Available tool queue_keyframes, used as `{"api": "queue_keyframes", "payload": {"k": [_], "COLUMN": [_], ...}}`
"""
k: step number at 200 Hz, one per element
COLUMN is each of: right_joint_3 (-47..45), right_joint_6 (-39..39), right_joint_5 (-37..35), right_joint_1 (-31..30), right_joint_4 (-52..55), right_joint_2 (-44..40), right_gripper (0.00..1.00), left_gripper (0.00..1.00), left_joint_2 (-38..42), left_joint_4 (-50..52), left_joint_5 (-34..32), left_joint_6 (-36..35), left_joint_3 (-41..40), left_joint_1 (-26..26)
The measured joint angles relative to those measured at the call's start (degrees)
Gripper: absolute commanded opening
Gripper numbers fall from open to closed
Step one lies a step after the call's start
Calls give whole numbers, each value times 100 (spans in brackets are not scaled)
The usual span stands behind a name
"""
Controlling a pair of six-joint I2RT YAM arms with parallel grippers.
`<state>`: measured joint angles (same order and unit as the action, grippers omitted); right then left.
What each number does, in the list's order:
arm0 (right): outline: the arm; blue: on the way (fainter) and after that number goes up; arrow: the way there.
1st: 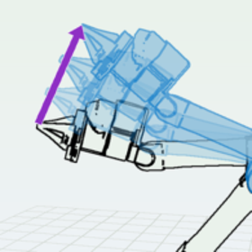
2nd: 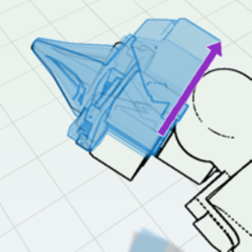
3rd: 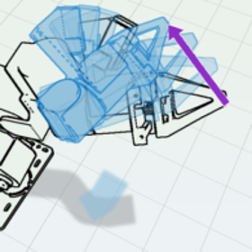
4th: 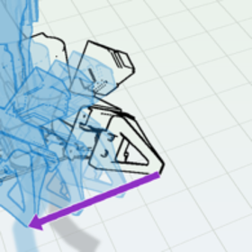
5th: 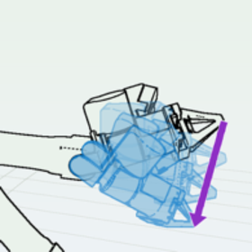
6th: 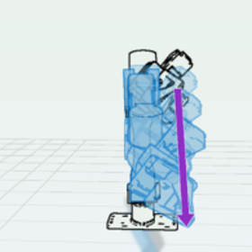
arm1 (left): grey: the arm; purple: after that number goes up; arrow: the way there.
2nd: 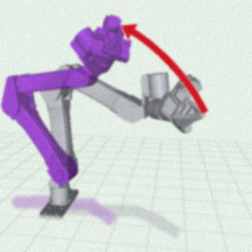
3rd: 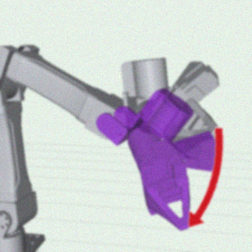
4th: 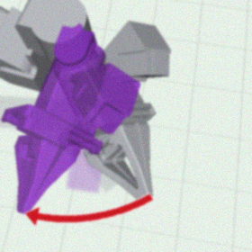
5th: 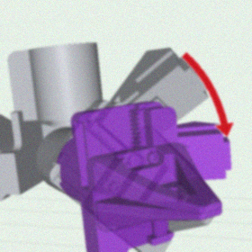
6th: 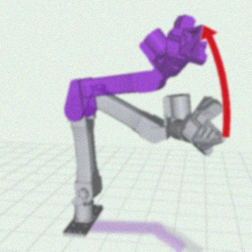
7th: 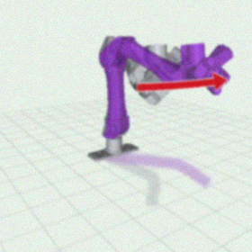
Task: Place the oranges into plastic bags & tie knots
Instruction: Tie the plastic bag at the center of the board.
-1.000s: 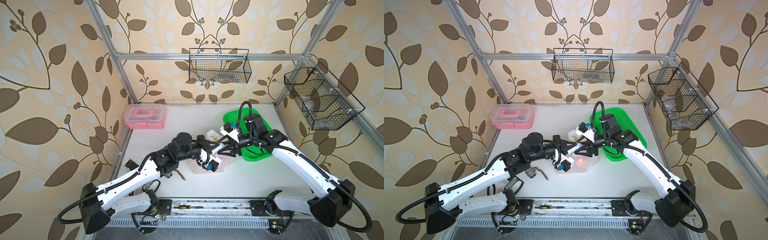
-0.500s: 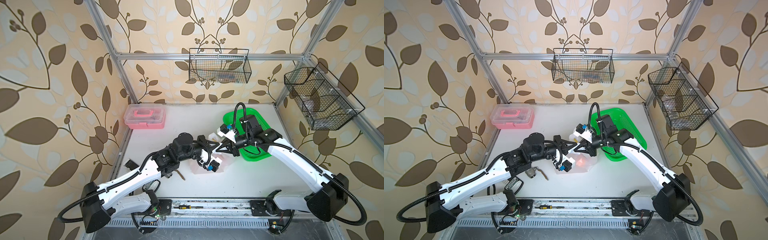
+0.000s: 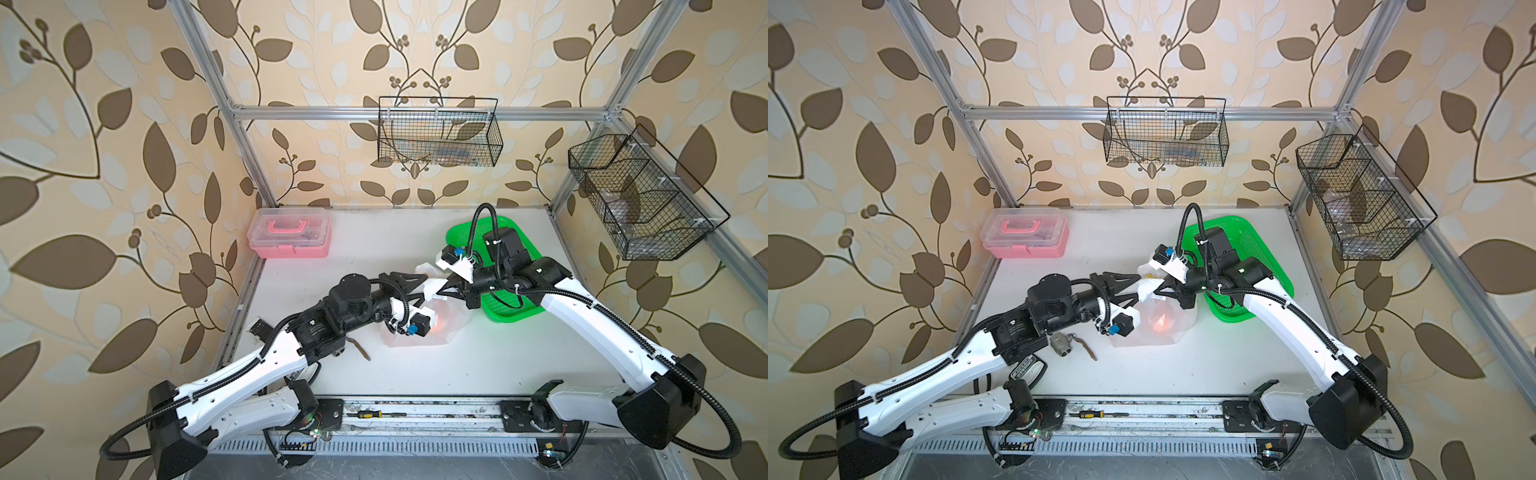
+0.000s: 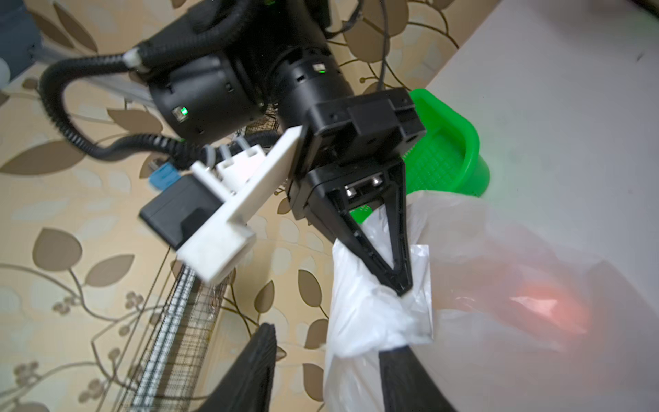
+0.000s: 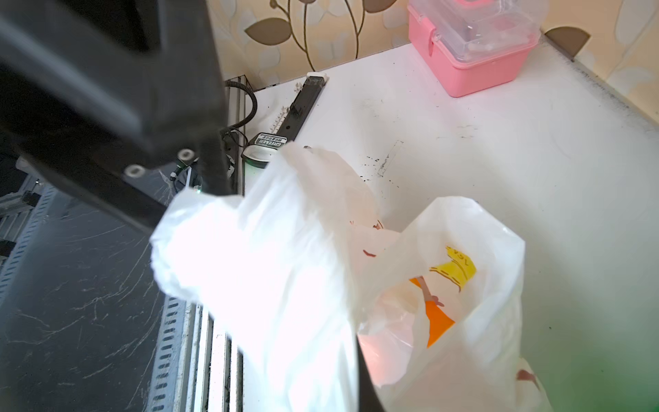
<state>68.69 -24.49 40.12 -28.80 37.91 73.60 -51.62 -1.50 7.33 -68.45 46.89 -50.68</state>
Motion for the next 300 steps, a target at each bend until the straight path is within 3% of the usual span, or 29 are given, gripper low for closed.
{"api": "queue_keyframes", "payload": {"k": [35, 48, 73, 174, 210, 300], "right_joint_3": [0, 0, 0, -2, -2, -2], "right_joint_6": [2, 2, 4, -2, -4, -4], "right_joint_5": [-11, -9, -9, -57, -57, -55], "right_joint_1": [-2, 0, -2, -7, -13, -48], "right_joint_4": [-70, -98, -118, -120, -120, -125], "right_joint_2": [-24, -24, -24, -35, -61, -90], "right_gripper": [0, 0, 0, 0, 0, 0], "left_gripper": [65, 72, 73, 69, 66, 61], "left_joint_2": [728, 673, 260, -197, -308, -846], "left_joint_4": [-157, -280, -494, -800, -450, 422], "left_joint_5": [-181, -184, -146, 155, 319, 1331], "left_joint_6": [944, 1215, 1596, 1971, 1934, 2059], "left_joint_3": [-623, -787, -824, -284, 105, 584], "left_joint_1": [0, 0, 0, 9, 26, 616]}}
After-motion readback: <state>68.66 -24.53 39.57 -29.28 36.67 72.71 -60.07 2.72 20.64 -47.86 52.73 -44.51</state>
